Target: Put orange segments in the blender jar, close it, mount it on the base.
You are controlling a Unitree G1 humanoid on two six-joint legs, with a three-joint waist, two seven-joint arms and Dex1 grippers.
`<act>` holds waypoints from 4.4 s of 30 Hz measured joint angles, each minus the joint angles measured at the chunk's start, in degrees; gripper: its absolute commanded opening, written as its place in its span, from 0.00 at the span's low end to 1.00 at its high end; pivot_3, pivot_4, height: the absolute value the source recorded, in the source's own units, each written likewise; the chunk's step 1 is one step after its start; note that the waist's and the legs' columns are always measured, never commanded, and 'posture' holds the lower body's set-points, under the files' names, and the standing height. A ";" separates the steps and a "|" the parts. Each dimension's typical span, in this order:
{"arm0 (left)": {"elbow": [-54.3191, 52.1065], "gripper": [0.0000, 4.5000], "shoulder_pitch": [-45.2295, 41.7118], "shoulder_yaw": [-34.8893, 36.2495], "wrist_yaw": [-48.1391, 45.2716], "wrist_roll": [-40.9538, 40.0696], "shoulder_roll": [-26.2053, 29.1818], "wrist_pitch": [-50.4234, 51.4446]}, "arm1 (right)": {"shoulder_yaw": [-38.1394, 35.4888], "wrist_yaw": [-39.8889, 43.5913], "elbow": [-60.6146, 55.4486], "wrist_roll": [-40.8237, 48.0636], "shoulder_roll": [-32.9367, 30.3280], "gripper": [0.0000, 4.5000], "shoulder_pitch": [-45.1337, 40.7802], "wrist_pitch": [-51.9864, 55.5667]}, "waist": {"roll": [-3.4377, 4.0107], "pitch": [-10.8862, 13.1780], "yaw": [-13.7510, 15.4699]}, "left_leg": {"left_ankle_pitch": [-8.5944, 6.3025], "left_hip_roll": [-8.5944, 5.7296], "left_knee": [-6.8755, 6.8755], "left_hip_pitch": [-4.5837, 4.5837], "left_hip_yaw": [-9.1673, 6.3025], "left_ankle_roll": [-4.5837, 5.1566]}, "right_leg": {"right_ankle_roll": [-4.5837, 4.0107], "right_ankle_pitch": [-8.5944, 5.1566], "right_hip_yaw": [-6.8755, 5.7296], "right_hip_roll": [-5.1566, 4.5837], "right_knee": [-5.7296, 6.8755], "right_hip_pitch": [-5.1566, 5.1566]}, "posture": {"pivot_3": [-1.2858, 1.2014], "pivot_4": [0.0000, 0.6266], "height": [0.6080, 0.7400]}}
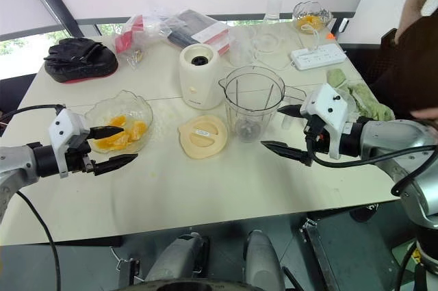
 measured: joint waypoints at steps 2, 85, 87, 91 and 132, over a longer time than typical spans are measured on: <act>-0.05 0.93 0.03 0.00 -0.07 0.00 0.00 0.00 | 0.00 -0.04 -0.17 0.27 -0.02 0.99 0.00 0.10 | 0.00 0.00 0.00 | 0.00 0.00 0.00 0.00 0.00 0.00 | 0.00 0.00 0.00 0.00 0.00 0.00 | 0.52 0.24 1.00; 81.25 0.42 -49.12 -17.42 5.50 26.42 -18.64 -9.77 | 7.58 -12.21 -7.05 -3.11 8.84 1.00 1.63 -0.68 | -0.48 -0.16 -0.10 | 0.25 -0.14 0.39 -0.47 0.02 -0.37 | 0.03 0.09 -0.15 0.07 0.75 -0.66 | 0.52 0.24 1.00; 80.84 0.42 -49.10 -17.58 4.62 26.61 -18.38 -8.90 | 7.64 -12.01 -6.75 -3.24 8.83 1.00 0.93 -0.70 | -0.48 -0.16 -0.11 | 0.26 -0.14 0.39 -0.47 0.02 -0.38 | 0.03 0.09 -0.15 0.07 0.76 -0.67 | 0.52 0.24 1.00; 80.28 0.42 -48.94 -17.89 3.76 27.11 -17.95 -8.30 | 7.73 -11.45 -6.37 -3.70 8.83 1.00 0.79 -1.08 | -0.49 -0.16 -0.12 | 0.26 -0.14 0.39 -0.46 0.02 -0.38 | 0.03 0.09 -0.15 0.07 0.79 -0.68 | 0.52 0.24 1.00; 33.79 0.03 -35.83 1.80 5.89 1.78 -11.05 11.55 | 9.81 -9.72 -5.11 -5.08 10.04 1.00 0.07 -1.11 | -0.58 -0.15 -0.01 | 0.29 -0.12 0.42 -0.52 -0.01 -0.46 | 0.02 0.10 -0.12 0.05 0.80 -0.75 | 0.52 0.24 1.00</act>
